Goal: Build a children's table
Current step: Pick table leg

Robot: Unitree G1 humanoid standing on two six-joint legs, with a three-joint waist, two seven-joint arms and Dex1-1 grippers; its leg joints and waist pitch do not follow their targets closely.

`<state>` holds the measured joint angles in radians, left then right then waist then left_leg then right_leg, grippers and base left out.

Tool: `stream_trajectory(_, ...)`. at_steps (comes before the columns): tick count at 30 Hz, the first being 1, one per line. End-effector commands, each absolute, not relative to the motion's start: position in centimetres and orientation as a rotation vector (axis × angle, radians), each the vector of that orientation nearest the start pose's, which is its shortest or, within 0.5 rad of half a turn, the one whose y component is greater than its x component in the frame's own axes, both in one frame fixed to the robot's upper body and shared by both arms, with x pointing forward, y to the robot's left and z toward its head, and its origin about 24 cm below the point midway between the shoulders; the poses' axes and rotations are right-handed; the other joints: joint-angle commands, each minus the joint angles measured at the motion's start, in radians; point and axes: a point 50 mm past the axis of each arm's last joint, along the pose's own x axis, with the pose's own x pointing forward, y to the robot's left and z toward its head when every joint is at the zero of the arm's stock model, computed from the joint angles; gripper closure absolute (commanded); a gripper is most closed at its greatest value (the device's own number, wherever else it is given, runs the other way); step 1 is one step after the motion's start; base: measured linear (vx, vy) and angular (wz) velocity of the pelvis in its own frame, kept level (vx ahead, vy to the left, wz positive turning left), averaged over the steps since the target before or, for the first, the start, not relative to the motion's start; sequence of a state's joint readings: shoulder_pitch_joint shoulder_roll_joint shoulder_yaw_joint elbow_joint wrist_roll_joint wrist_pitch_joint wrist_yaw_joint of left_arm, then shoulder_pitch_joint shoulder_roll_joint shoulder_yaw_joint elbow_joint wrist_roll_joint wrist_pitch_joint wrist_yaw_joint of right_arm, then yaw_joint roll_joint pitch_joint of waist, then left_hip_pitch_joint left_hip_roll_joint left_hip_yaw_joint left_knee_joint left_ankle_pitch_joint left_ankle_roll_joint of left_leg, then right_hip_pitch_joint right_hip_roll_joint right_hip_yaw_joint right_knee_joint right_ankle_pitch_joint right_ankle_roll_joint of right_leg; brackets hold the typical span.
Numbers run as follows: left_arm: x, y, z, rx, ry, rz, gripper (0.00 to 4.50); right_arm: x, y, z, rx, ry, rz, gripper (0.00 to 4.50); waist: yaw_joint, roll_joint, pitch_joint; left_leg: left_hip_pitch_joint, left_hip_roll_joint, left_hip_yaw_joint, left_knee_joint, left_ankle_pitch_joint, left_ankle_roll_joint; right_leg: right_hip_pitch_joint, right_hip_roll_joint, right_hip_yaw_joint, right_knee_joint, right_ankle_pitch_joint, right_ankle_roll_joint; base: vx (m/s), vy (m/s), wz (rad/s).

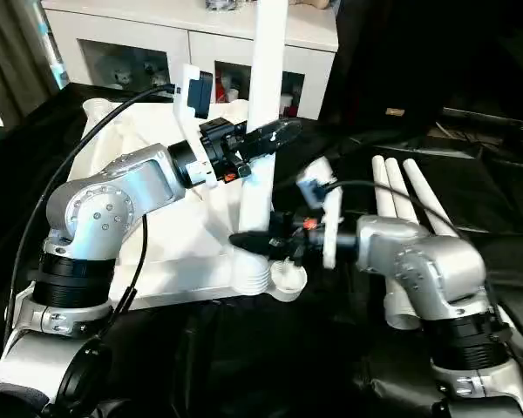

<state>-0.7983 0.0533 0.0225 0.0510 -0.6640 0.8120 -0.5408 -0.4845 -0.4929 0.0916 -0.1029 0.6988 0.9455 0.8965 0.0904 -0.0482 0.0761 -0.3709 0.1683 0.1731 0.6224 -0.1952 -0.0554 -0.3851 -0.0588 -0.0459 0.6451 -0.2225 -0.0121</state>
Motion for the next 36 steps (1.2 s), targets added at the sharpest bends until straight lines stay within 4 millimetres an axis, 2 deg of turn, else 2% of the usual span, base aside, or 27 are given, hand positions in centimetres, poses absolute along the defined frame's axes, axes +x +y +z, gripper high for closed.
stream_trajectory(1, 31.8, 4.0, 22.2, -0.4, 0.006, -1.174, 2.73, 28.1, -12.9, 13.3, 0.213, 0.431, 1.247, 1.48, 0.003, -0.008, -0.078, 0.006, 0.057, -0.018, -0.068, -0.041, 0.039, 0.058, -0.085, 0.052, -0.076, -0.042, -0.238, 0.0, 0.0, 0.0)
stream_trajectory(9, 31.8, 4.1, 22.6, -0.436, -0.007, -1.181, 2.73, 28.3, -12.8, 13.3, 0.208, 0.427, 1.249, 1.48, 0.003, -0.009, -0.077, 0.007, 0.057, -0.018, -0.068, -0.042, 0.038, 0.058, -0.085, 0.052, -0.078, -0.055, -0.233, 0.0, 0.0, 0.0)
stream_trajectory(15, 31.7, 4.1, 22.6, -0.435, -0.001, -1.19, 2.73, 28.3, -12.7, 13.2, 0.21, 0.429, 1.257, 2.19, 0.003, -0.01, -0.077, 0.006, 0.057, -0.018, -0.068, -0.042, 0.036, 0.058, -0.086, 0.052, -0.078, -0.06, -0.231, 0.0, 0.0, 0.0)
stream_trajectory(18, 31.6, 4.1, 22.5, -0.434, -0.001, -1.194, 2.73, 28.3, -12.7, 13.2, 0.212, 0.43, 1.26, 2.29, 0.003, -0.01, -0.077, 0.007, 0.057, -0.018, -0.068, -0.042, 0.039, 0.057, -0.085, 0.052, -0.078, -0.06, -0.228, 0.0, 0.0, 0.0)
stream_trajectory(19, 31.6, 4.0, 22.6, -0.434, 0.0, -1.199, 2.73, 28.3, -12.7, 13.2, 0.212, 0.431, 1.26, 2.49, 0.003, -0.01, -0.077, 0.007, 0.057, -0.018, -0.068, -0.042, 0.039, 0.057, -0.085, 0.052, -0.078, -0.059, -0.228, 0.0, 0.0, 0.0)
stream_trajectory(27, 31.4, 4.0, 22.3, -0.418, 0.015, -1.216, 2.73, 28.3, -12.5, 13.2, 0.209, 0.42, 1.262, 2.59, 0.002, -0.01, -0.077, 0.006, 0.057, -0.018, -0.068, -0.041, 0.037, 0.057, -0.085, 0.052, -0.078, -0.062, -0.227, 0.0, 0.0, 0.0)
stream_trajectory(28, 31.5, 4.0, 22.3, -0.413, 0.016, -1.21, 2.38, 28.3, -12.5, 13.2, 0.209, 0.417, 1.262, 2.59, 0.002, -0.01, -0.077, 0.006, 0.057, -0.018, -0.068, -0.041, 0.037, 0.057, -0.085, 0.052, -0.078, -0.062, -0.227, 0.0, 0.0, 0.0)
stream_trajectory(30, 31.7, 4.0, 22.1, -0.438, 0.034, -1.185, 2.03, 28.4, -12.4, 13.2, 0.215, 0.398, 1.255, 2.59, 0.002, -0.009, -0.077, 0.006, 0.057, -0.018, -0.068, -0.041, 0.036, 0.056, -0.085, 0.052, -0.077, -0.059, -0.229, 0.0, 0.0, 0.0)
stream_trajectory(34, 31.9, 4.3, 22.3, -0.461, 0.001, -1.161, 1.7, 28.5, -12.2, 13.1, 0.224, 0.378, 1.241, 2.59, 0.002, -0.01, -0.077, 0.006, 0.057, -0.018, -0.068, -0.039, 0.037, 0.057, -0.085, 0.052, -0.077, -0.05, -0.235, 0.0, 0.0, 0.0)
stream_trajectory(35, 32.4, 4.7, 22.5, -0.459, -0.056, -1.088, 1.6, 28.6, -12.1, 13.1, 0.237, 0.358, 1.229, 2.59, 0.002, -0.01, -0.077, 0.005, 0.057, -0.018, -0.068, -0.041, 0.04, 0.058, -0.086, 0.053, -0.079, -0.048, -0.232, 0.0, 0.0, 0.0)
stream_trajectory(36, 32.7, 5.3, 23.0, -0.577, -0.135, -1.064, 1.56, 28.8, -12.0, 13.3, 0.257, 0.324, 1.212, 2.59, 0.001, -0.01, -0.077, 0.005, 0.057, -0.018, -0.068, -0.043, 0.04, 0.058, -0.085, 0.053, -0.079, -0.047, -0.231, 0.0, 0.0, 0.0)
